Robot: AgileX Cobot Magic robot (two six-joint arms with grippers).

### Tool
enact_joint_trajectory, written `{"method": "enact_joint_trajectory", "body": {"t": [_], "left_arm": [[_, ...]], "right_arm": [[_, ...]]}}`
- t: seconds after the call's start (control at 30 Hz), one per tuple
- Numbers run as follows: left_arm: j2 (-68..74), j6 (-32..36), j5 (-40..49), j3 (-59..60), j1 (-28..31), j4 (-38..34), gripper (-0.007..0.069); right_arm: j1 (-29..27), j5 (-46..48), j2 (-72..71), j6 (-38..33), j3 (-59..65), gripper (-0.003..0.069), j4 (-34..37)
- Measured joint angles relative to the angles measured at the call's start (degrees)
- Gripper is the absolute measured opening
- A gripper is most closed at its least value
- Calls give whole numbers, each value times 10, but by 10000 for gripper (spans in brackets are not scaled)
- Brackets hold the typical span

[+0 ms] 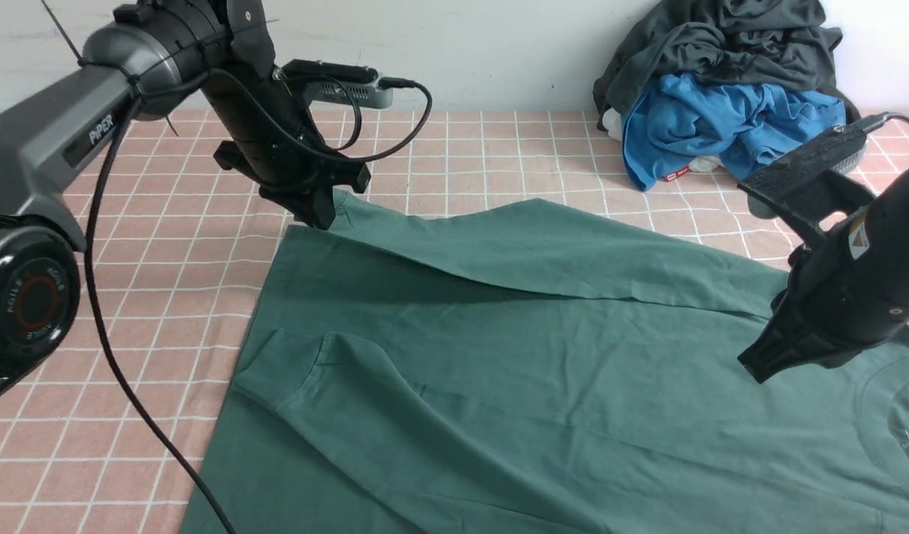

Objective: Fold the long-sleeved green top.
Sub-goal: Use the left arm to drag and drop the cuff onto the cuff closest to the left arm

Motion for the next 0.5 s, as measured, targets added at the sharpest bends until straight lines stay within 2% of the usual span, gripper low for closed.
{"method": "enact_joint_trajectory", "body": {"t": [0.3, 0.5], "left_arm": [[-161, -11, -10, 248, -29, 1, 27], [-292, -31, -75, 442, -61, 0, 27]], "right_arm": [[0, 16, -95, 0, -9, -15, 13], [0, 20, -146, 0, -9, -15, 40]]}}
